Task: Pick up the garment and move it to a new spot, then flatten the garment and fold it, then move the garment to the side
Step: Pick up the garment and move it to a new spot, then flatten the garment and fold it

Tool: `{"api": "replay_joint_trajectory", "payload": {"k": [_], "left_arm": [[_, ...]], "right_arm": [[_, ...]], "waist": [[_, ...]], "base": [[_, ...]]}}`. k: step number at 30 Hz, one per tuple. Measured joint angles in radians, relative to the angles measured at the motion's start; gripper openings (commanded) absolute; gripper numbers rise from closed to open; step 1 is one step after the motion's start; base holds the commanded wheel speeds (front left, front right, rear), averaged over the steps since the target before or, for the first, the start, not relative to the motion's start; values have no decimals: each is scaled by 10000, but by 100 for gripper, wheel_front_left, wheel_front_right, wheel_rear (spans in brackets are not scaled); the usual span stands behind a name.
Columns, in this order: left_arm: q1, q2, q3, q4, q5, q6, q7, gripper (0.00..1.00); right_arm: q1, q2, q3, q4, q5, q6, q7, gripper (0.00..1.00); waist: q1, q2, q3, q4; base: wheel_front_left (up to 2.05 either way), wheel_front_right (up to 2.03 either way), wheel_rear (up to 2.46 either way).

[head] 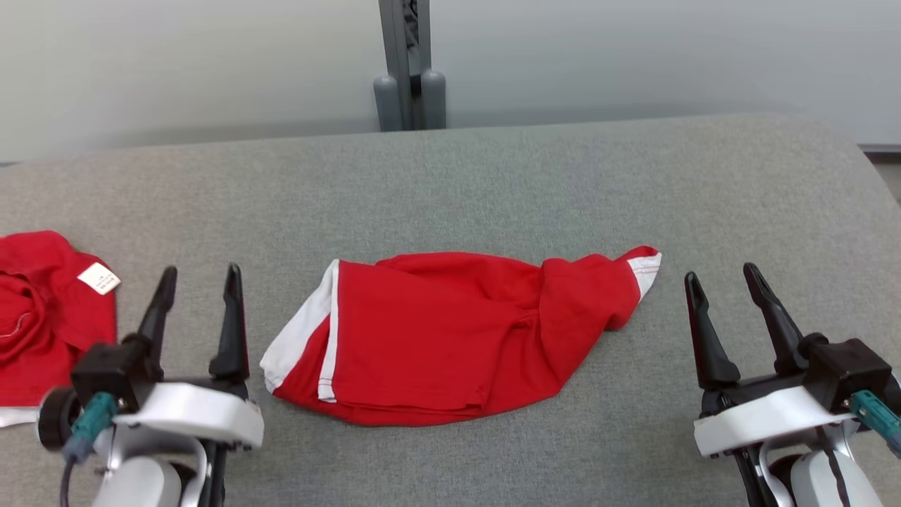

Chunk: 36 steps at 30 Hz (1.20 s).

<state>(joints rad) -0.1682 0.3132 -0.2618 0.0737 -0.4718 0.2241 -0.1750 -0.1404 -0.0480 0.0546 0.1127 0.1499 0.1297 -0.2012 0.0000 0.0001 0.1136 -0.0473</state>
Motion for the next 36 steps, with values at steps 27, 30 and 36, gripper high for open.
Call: {"api": "replay_joint_trajectory", "payload": {"k": [27, 30, 36], "left_arm": [[2015, 272, -378, -1578, 324, 1114, 953, 100], [1992, 270, -422, -1567, 320, 1112, 970, 100], [1829, 291, -466, -1534, 324, 1114, 1037, 100]], "right_arm": [[1675, -4, -754, -734, -15, 0, 775, 100], [1697, -4, -788, -744, -13, 0, 773, 100], [1694, -4, -761, -757, -13, 0, 773, 100]], "waist": [[-1, 0, -1016, 143], [-1, 0, -1008, 180], [0, 0, -941, 208]], "base": [[0, 0, 0], [0, 0, 0], [0, 0, 0]]}}
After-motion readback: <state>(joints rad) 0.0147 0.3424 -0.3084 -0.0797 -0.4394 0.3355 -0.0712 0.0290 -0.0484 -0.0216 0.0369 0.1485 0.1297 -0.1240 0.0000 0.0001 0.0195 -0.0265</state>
